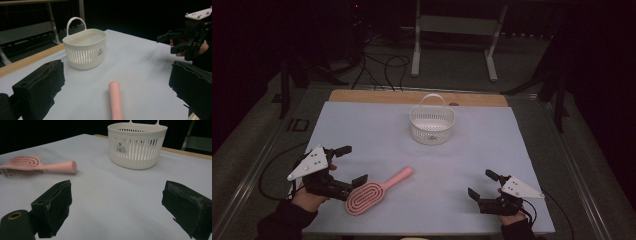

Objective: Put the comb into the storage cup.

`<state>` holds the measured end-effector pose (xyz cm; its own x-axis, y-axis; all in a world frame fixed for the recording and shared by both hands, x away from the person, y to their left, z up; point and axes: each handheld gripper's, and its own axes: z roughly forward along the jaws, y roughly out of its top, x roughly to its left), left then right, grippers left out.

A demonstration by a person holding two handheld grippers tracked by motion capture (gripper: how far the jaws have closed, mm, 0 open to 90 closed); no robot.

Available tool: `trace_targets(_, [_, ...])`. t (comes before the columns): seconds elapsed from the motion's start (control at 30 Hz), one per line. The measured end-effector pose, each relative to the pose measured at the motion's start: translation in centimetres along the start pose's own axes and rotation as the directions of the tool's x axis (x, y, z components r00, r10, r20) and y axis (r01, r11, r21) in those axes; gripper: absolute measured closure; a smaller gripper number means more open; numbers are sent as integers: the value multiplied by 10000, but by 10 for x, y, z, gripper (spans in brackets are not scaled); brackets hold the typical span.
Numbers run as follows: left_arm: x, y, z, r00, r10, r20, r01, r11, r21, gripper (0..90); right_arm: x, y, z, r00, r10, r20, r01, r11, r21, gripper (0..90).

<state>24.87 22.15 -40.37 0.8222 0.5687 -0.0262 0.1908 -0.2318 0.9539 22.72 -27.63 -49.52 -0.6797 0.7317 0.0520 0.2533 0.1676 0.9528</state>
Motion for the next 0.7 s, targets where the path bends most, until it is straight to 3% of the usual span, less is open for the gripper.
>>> trace_targets(0.23, [-2, 6, 23, 9974, 283, 670, -333, 9966, 755, 0, 1, 0, 0, 10000, 8, -18, -8, 10000, 4, 89])
trace_targets(0.43, [-6, 9, 37, 9933, 453, 1067, -563, 9932, 1019, 22, 1, 0, 0, 10000, -17, -8, 17, 10000, 25, 89])
trace_targets(0.6, [-8, 10, 46, 9888, 684, 1329, -864, 9871, 1347, 50, 1, 0, 0, 10000, 3, -23, -3, 10000, 32, 89])
trace_targets(0.7, [-9, 10, 56, 9867, 873, 1368, -1111, 9779, 1771, 56, 0, 0, 1, 10000, 5, -67, -5, 10000, 58, 89])
